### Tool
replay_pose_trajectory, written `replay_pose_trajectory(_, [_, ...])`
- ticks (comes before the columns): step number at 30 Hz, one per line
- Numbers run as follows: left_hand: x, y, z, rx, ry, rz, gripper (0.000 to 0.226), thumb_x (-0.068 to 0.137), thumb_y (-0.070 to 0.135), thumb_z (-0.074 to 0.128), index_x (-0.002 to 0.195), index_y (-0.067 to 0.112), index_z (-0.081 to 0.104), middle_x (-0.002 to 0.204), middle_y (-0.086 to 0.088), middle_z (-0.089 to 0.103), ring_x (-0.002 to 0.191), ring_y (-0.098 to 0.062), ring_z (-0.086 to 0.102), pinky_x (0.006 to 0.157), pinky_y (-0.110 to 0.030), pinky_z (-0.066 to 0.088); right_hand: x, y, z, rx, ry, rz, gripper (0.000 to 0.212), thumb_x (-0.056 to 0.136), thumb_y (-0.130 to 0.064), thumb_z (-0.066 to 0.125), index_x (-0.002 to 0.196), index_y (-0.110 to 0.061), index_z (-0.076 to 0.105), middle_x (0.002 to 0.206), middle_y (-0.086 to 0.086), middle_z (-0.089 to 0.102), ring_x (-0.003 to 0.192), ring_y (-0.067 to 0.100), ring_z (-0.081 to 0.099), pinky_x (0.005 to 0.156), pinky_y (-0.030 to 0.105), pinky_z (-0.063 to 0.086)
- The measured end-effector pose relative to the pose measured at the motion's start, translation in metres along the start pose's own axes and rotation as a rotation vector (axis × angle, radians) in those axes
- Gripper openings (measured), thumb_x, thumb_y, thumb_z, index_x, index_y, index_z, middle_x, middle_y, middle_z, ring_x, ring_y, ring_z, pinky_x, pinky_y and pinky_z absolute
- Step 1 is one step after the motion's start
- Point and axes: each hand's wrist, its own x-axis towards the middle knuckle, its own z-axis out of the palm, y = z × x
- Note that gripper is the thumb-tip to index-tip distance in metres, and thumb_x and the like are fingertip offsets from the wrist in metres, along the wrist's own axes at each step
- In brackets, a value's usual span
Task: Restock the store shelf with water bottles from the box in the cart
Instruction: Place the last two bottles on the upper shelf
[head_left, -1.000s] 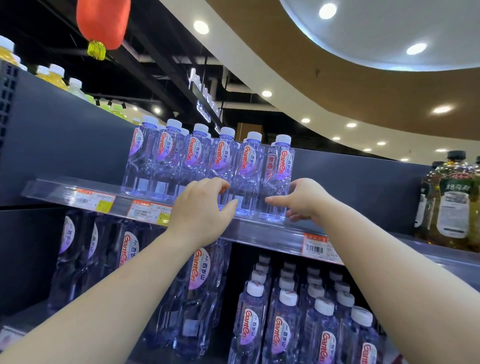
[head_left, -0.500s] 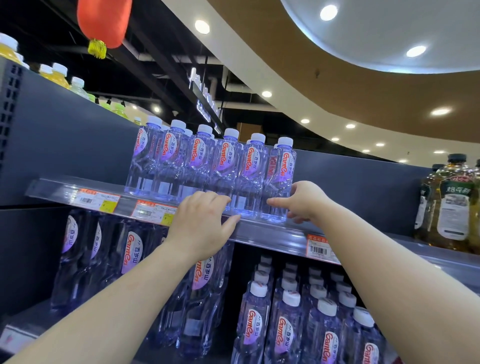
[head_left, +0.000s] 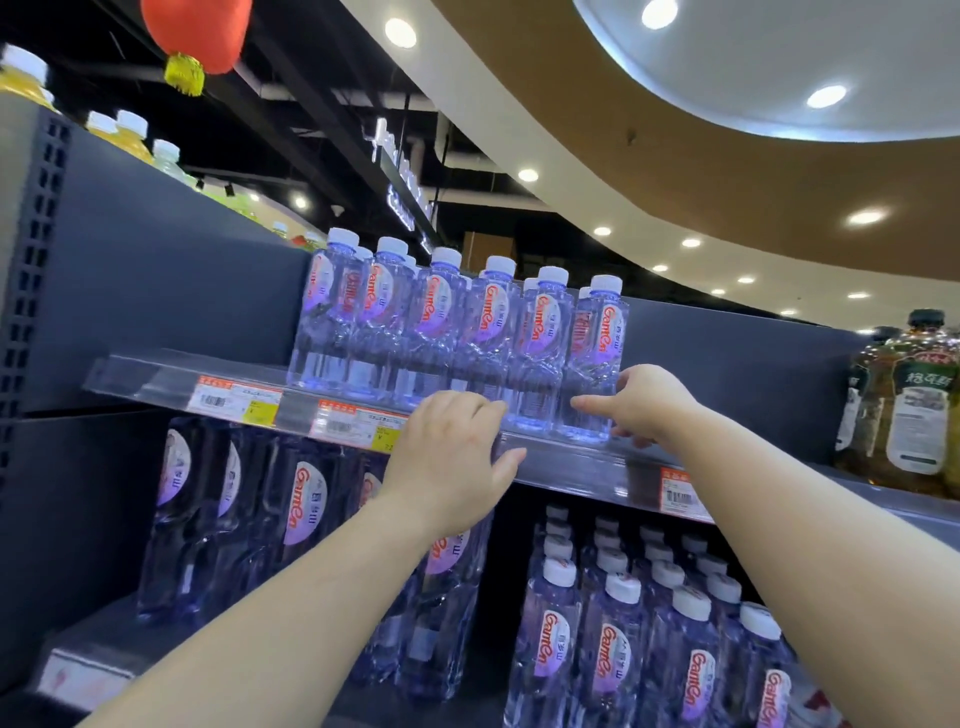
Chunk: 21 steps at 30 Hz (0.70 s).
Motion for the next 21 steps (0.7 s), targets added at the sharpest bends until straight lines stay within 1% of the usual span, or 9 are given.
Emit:
replay_pose_trajectory(3, [-0.001, -0.01, -0.004, -0.022, -0.003, 0.015, 0.077, 0.081, 0.061, 0.023, 0.129, 0.012, 0.059, 0.122, -0.005, 0.063, 0.116, -0.029, 0.054, 0.105, -0.041, 0.038, -0.009, -0.004, 0.003, -0.116, 0.064, -0.029, 0.046, 0.078, -0.05, 0.072, 0.091, -0.009, 0.056, 0.089, 0.01, 0.065, 0.076, 0.025, 0.057, 0.067, 0.033, 0.045])
replay_pose_trajectory(5, [-0.003, -0.019, -0.005, -0.023, 0.007, 0.017, 0.074, 0.083, 0.061, 0.028, 0.132, 0.013, 0.057, 0.128, -0.005, 0.06, 0.122, -0.028, 0.051, 0.108, -0.04, 0.033, -0.017, -0.004, 0.003, -0.116, 0.126, -0.049, 0.049, 0.078, -0.049, 0.072, 0.107, -0.013, 0.055, 0.109, 0.006, 0.063, 0.092, 0.024, 0.057, 0.074, 0.032, 0.043])
replay_pose_trajectory(7, [-0.002, -0.026, -0.004, 0.004, -0.017, 0.009, 0.067, 0.089, 0.059, 0.038, 0.138, 0.016, 0.05, 0.14, -0.006, 0.052, 0.132, -0.027, 0.042, 0.114, -0.041, 0.027, -0.026, -0.002, 0.002, -0.051, 0.186, -0.044, 0.07, 0.079, -0.048, 0.071, 0.134, -0.014, 0.044, 0.128, 0.006, 0.058, 0.113, 0.025, 0.056, 0.087, 0.035, 0.045])
replay_pose_trajectory(9, [-0.001, -0.024, 0.0, 0.01, 0.0, 0.007, 0.062, 0.092, 0.054, 0.046, 0.14, 0.016, 0.049, 0.148, -0.009, 0.045, 0.138, -0.03, 0.035, 0.117, -0.047, 0.022, -0.04, 0.002, 0.001, 0.044, 0.28, -0.075, 0.071, 0.083, -0.046, 0.068, 0.141, -0.017, 0.04, 0.134, 0.004, 0.055, 0.12, 0.023, 0.054, 0.095, 0.036, 0.044])
replay_pose_trajectory(11, [-0.008, -0.013, 0.007, -0.06, 0.124, 0.061, 0.055, 0.089, 0.048, 0.051, 0.128, 0.011, 0.06, 0.139, -0.014, 0.054, 0.131, -0.036, 0.045, 0.111, -0.051, 0.031, -0.06, 0.012, 0.004, 0.113, 0.399, -0.154, 0.052, 0.086, -0.04, 0.066, 0.132, -0.019, 0.05, 0.122, 0.0, 0.061, 0.111, 0.018, 0.058, 0.092, 0.032, 0.045])
replay_pose_trajectory(13, [-0.024, 0.0, 0.021, -0.151, 0.27, 0.143, 0.046, 0.085, 0.04, 0.053, 0.113, 0.007, 0.068, 0.119, -0.014, 0.065, 0.112, -0.037, 0.058, 0.097, -0.047, 0.043, -0.083, 0.027, 0.012, 0.159, 0.469, -0.247, 0.032, 0.088, -0.032, 0.063, 0.117, -0.019, 0.06, 0.103, -0.004, 0.065, 0.095, 0.014, 0.06, 0.086, 0.028, 0.047])
replay_pose_trajectory(14, [-0.034, 0.006, 0.03, -0.186, 0.282, 0.174, 0.042, 0.085, 0.037, 0.054, 0.11, 0.007, 0.068, 0.112, -0.013, 0.067, 0.105, -0.037, 0.06, 0.091, -0.045, 0.045, -0.094, 0.038, 0.017, 0.151, 0.498, -0.292, 0.024, 0.088, -0.028, 0.063, 0.11, -0.018, 0.063, 0.096, -0.004, 0.066, 0.091, 0.014, 0.059, 0.083, 0.026, 0.046])
replay_pose_trajectory(18, [-0.078, 0.026, 0.068, -0.269, 0.084, 0.139, 0.041, 0.085, 0.036, 0.058, 0.113, 0.006, 0.065, 0.108, -0.012, 0.067, 0.1, -0.036, 0.062, 0.085, -0.044, 0.048, -0.126, 0.089, 0.032, -0.024, 0.668, -0.435, 0.009, 0.083, -0.019, 0.063, 0.088, -0.014, 0.068, 0.085, -0.001, 0.07, 0.085, 0.02, 0.058, 0.079, 0.027, 0.038])
replay_pose_trajectory(21, [-0.104, 0.044, 0.092, -0.347, -0.173, -0.112, 0.058, 0.084, 0.037, 0.069, 0.134, 0.012, 0.052, 0.13, -0.01, 0.057, 0.118, -0.032, 0.055, 0.095, -0.042, 0.046, -0.144, 0.127, 0.04, 0.094, 0.542, -0.337, 0.007, 0.084, -0.012, 0.064, 0.089, -0.012, 0.069, 0.086, -0.001, 0.069, 0.084, 0.019, 0.06, 0.08, 0.027, 0.044])
